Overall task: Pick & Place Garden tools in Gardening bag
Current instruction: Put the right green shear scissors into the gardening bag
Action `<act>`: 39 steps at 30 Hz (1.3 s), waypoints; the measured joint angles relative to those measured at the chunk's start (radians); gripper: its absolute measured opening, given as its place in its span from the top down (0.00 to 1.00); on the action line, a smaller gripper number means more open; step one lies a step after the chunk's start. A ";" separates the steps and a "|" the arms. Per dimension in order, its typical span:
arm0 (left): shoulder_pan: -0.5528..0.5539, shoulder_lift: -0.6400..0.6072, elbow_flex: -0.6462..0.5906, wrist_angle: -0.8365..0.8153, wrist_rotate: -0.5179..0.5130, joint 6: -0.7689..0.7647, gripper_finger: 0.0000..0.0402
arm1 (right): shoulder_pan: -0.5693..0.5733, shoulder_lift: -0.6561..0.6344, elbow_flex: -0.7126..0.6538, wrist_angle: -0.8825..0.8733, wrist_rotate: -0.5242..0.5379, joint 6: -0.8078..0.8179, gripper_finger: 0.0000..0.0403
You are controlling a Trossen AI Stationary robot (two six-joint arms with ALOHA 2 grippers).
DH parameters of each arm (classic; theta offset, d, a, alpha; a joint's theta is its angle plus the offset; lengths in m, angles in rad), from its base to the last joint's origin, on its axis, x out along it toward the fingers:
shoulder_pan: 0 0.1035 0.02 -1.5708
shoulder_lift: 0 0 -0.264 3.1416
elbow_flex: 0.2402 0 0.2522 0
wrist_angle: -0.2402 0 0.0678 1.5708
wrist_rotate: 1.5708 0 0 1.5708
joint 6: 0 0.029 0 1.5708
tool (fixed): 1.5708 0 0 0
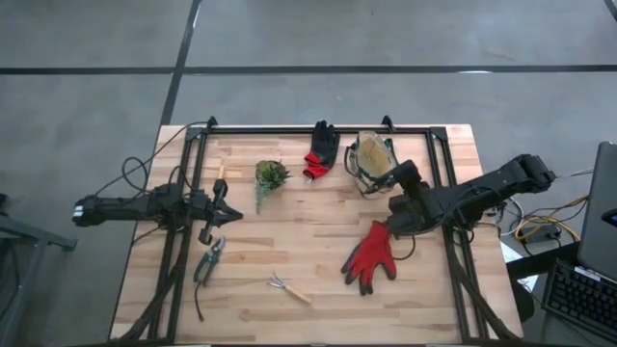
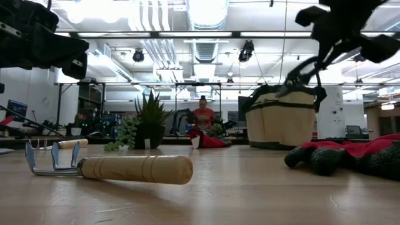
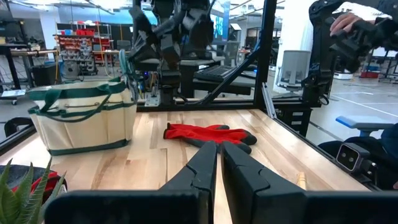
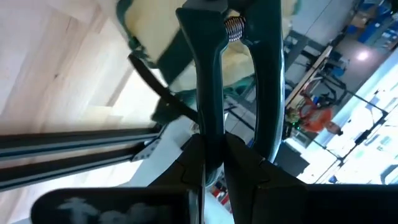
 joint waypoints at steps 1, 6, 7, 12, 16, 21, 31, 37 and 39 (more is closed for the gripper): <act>0.000 0.000 0.000 0.000 0.000 0.000 0.93 | 0.000 -0.007 0.012 0.000 0.004 -0.016 0.93; 0.000 0.000 0.000 0.000 0.000 0.000 0.93 | -0.021 -0.074 0.008 0.001 0.022 -0.092 0.93; 0.000 0.000 0.000 0.000 0.000 0.000 0.93 | -0.027 -0.085 -0.002 0.000 0.022 -0.094 0.93; 0.000 0.000 0.000 0.000 0.000 0.000 0.93 | -0.069 -0.126 -0.063 0.000 0.019 -0.100 0.93; 0.000 0.000 0.000 0.000 0.000 0.000 0.93 | -0.085 -0.135 -0.108 0.004 0.049 -0.126 0.93; 0.000 0.000 0.000 0.000 0.000 0.000 0.93 | -0.090 -0.149 -0.134 -0.001 0.078 -0.152 0.93; 0.000 0.000 0.000 0.000 0.000 0.000 0.93 | -0.082 -0.149 -0.137 0.001 0.077 -0.204 0.93; 0.000 0.000 0.000 0.000 0.000 0.000 0.93 | -0.081 -0.134 -0.143 0.001 0.076 -0.254 0.93; 0.000 0.000 0.000 0.000 0.000 0.000 0.93 | -0.080 -0.118 -0.144 0.001 0.076 -0.256 0.93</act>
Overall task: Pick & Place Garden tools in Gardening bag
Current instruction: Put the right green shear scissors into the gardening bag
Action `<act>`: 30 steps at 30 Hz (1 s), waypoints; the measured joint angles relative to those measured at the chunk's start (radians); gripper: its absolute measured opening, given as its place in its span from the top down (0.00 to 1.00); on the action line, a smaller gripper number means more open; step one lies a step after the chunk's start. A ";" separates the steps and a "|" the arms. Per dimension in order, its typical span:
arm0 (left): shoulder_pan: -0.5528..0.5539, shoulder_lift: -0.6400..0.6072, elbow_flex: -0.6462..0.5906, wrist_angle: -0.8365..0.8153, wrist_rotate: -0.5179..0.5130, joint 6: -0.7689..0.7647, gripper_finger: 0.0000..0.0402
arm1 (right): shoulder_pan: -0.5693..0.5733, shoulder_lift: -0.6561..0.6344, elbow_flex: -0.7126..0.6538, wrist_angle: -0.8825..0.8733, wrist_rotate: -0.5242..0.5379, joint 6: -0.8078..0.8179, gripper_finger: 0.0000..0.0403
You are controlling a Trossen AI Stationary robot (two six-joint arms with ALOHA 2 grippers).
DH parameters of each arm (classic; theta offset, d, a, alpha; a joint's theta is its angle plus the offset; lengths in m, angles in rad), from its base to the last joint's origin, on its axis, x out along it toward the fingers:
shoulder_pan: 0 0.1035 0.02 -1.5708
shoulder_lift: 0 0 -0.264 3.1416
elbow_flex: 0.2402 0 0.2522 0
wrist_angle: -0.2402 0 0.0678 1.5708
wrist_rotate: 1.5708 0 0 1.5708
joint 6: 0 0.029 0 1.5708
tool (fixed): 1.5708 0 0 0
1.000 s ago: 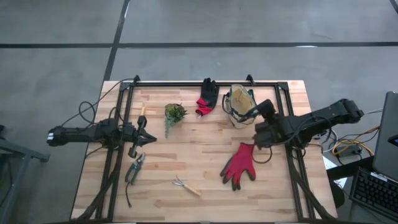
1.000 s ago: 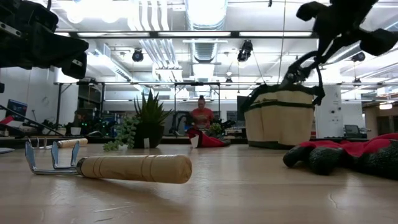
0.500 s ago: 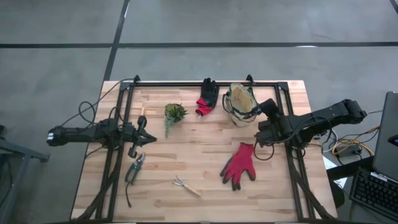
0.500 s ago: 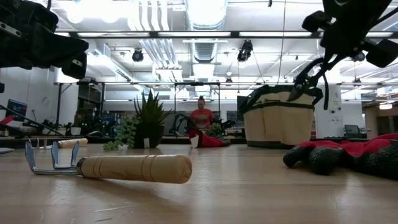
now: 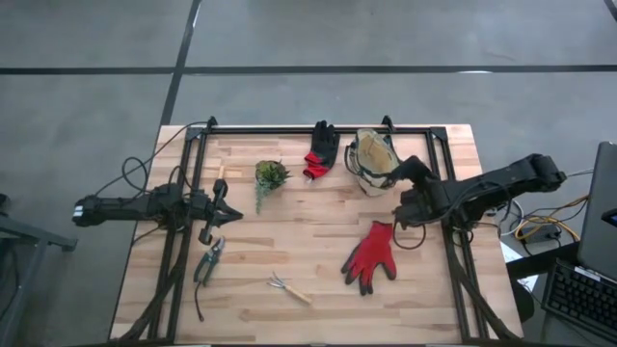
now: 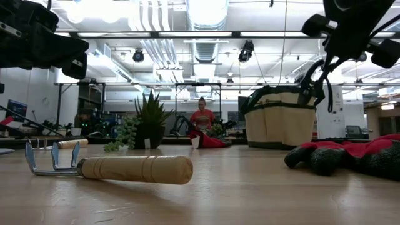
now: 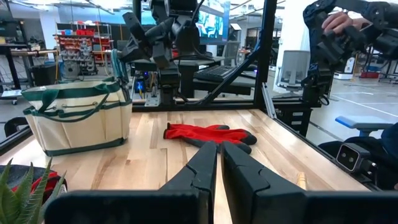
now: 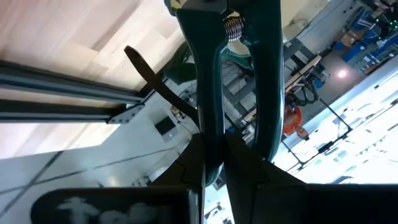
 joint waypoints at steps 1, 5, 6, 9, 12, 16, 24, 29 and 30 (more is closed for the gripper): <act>0.000 0.000 0.000 0.000 0.000 0.000 0.93 | 0.000 0.010 0.000 -0.001 0.001 -0.007 0.93; 0.000 0.000 0.000 0.000 0.000 0.000 0.93 | 0.008 0.052 -0.002 0.000 0.005 -0.028 0.93; 0.000 0.000 0.000 0.000 0.000 0.000 0.93 | 0.014 0.064 -0.002 0.000 0.011 -0.027 0.93; 0.000 0.000 0.000 0.000 0.000 0.000 0.93 | 0.032 0.095 -0.002 0.001 0.034 -0.025 0.93; 0.000 0.000 0.000 0.000 0.000 0.000 0.93 | 0.048 0.123 -0.002 0.000 0.036 -0.027 0.93; 0.000 0.000 0.000 0.000 0.000 0.000 0.93 | 0.067 0.163 -0.002 0.000 0.042 -0.028 0.93; 0.000 0.000 0.000 0.000 0.000 0.000 0.93 | 0.084 0.261 -0.002 0.000 0.055 -0.051 0.93; 0.000 0.000 0.000 0.000 0.000 0.000 0.93 | 0.088 0.343 -0.002 0.006 0.059 -0.009 0.91; 0.000 0.000 0.000 0.000 0.000 0.000 0.93 | 0.088 0.361 -0.002 0.008 0.060 0.006 0.90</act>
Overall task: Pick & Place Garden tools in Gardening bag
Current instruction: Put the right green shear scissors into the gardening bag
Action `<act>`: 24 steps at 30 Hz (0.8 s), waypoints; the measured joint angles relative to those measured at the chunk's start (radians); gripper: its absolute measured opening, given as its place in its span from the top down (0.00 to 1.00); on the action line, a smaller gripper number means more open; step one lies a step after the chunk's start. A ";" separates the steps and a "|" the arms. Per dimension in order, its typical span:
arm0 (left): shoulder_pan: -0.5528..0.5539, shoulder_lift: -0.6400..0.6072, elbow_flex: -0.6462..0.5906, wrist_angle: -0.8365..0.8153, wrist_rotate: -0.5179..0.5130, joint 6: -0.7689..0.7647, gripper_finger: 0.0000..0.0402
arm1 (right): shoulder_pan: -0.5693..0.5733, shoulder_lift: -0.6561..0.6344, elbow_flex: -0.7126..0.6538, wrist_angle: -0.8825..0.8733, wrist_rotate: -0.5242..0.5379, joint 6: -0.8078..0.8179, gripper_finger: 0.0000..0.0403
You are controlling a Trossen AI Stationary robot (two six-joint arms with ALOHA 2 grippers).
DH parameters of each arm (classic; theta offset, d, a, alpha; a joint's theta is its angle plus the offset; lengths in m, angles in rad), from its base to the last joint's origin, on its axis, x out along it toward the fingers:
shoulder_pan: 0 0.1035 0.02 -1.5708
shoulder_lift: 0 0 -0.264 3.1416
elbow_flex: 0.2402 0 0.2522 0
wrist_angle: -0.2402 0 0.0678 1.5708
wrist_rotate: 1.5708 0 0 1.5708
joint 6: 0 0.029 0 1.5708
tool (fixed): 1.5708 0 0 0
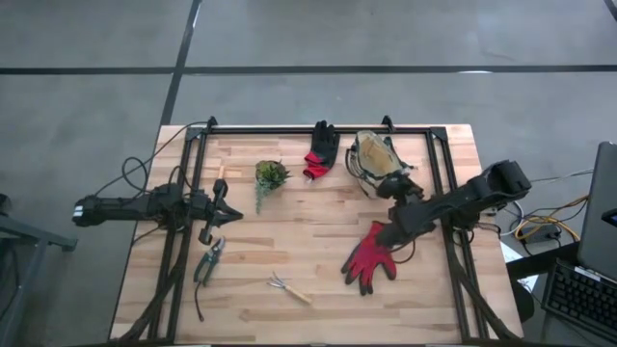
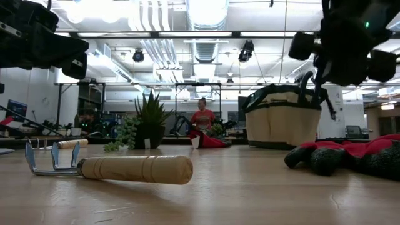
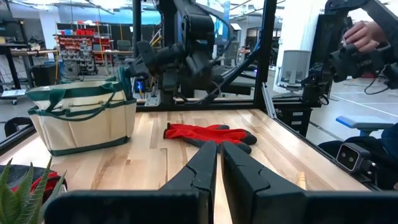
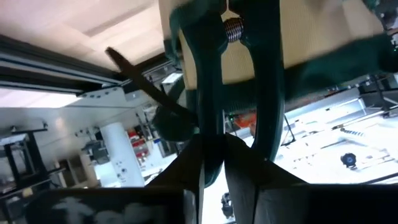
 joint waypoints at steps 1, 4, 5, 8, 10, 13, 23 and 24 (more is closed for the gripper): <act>0.000 0.000 0.000 0.000 0.000 0.000 0.93 | 0.000 0.015 0.000 0.000 0.003 0.011 0.89; 0.000 0.000 0.000 0.000 0.000 0.000 0.93 | 0.000 0.056 0.002 -0.001 0.014 0.024 0.87; 0.000 0.000 0.000 0.000 0.000 0.000 0.93 | 0.000 0.069 0.002 -0.001 0.018 0.024 0.87; 0.000 0.000 0.000 0.000 0.000 0.000 0.93 | 0.000 0.093 0.005 -0.002 0.022 0.027 0.86; 0.000 0.000 0.000 0.000 0.000 0.000 0.93 | 0.000 0.102 0.005 -0.004 0.022 0.056 0.86; 0.000 0.000 0.000 0.000 0.000 0.000 0.93 | -0.001 0.111 0.005 -0.002 0.022 0.104 0.85; 0.000 0.000 0.000 0.000 0.000 0.000 0.93 | 0.000 0.111 0.005 0.005 0.023 0.197 0.87; 0.000 0.000 0.000 0.000 0.000 0.000 0.93 | 0.000 0.110 0.005 0.004 0.023 0.200 0.87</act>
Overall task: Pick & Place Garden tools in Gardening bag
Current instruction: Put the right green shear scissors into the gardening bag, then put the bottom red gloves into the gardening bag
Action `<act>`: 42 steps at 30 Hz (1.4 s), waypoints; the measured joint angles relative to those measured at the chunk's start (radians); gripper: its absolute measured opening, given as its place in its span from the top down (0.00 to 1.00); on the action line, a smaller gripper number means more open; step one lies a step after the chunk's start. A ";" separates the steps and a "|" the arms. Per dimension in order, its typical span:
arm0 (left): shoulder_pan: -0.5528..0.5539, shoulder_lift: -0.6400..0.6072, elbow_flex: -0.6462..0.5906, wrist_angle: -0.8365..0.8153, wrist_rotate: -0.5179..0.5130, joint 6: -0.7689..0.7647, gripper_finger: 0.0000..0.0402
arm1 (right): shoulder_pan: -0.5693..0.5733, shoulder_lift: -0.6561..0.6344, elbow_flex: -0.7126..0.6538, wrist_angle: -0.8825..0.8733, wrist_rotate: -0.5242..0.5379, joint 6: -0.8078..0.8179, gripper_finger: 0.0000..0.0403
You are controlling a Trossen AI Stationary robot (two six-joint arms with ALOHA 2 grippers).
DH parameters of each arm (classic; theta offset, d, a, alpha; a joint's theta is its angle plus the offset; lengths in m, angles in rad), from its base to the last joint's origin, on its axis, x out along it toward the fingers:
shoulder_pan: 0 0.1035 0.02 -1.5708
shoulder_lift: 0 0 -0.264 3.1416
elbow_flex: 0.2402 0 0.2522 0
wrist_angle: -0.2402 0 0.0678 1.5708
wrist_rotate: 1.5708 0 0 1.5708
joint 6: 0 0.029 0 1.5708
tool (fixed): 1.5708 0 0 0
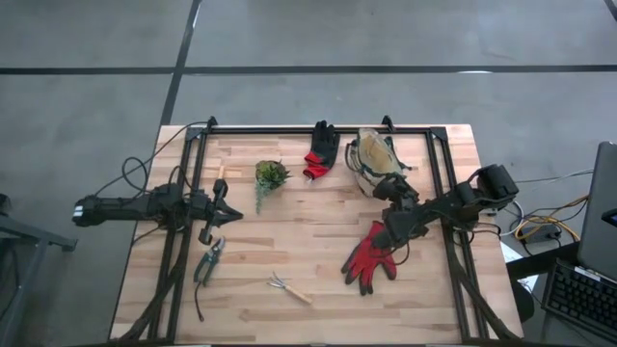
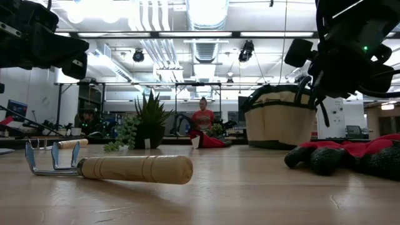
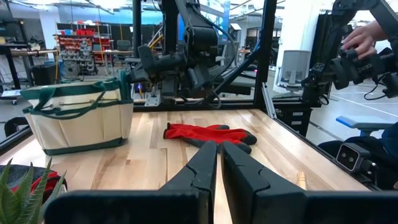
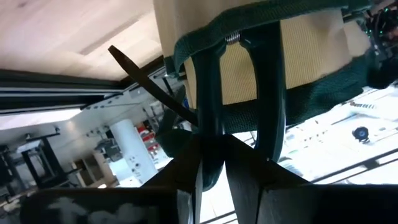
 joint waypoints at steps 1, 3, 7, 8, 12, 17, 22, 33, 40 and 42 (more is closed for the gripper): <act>0.000 0.000 0.000 0.000 0.000 0.000 0.93 | 0.000 -0.001 0.000 0.000 0.001 0.000 0.87; 0.000 0.000 0.000 0.000 0.000 0.000 0.93 | 0.000 -0.004 0.000 0.000 0.001 0.003 0.85; 0.000 0.000 0.000 0.000 0.000 0.000 0.93 | 0.000 -0.011 0.011 -0.002 0.003 -0.004 0.78; 0.000 0.000 0.000 0.000 0.000 0.000 0.93 | 0.000 -0.012 0.016 -0.003 0.006 -0.018 0.76; 0.000 0.000 0.000 0.000 0.000 0.000 0.93 | 0.000 -0.017 0.033 -0.002 0.056 -0.040 0.67; 0.000 0.000 0.000 0.000 0.000 0.000 0.93 | 0.002 -0.018 0.065 -0.002 0.070 -0.041 0.56; 0.000 0.000 0.000 0.000 0.000 0.000 0.93 | 0.002 -0.018 0.075 0.001 0.050 -0.042 0.47; 0.000 0.000 0.000 0.000 0.000 0.000 0.93 | 0.018 -0.051 0.147 -0.012 0.128 -0.108 0.36; 0.000 0.000 0.000 0.000 0.000 0.000 0.93 | 0.031 -0.068 0.273 -0.012 0.130 -0.117 0.34; 0.000 0.000 0.000 0.000 0.000 0.000 0.93 | 0.031 -0.081 0.316 -0.012 0.142 -0.120 0.34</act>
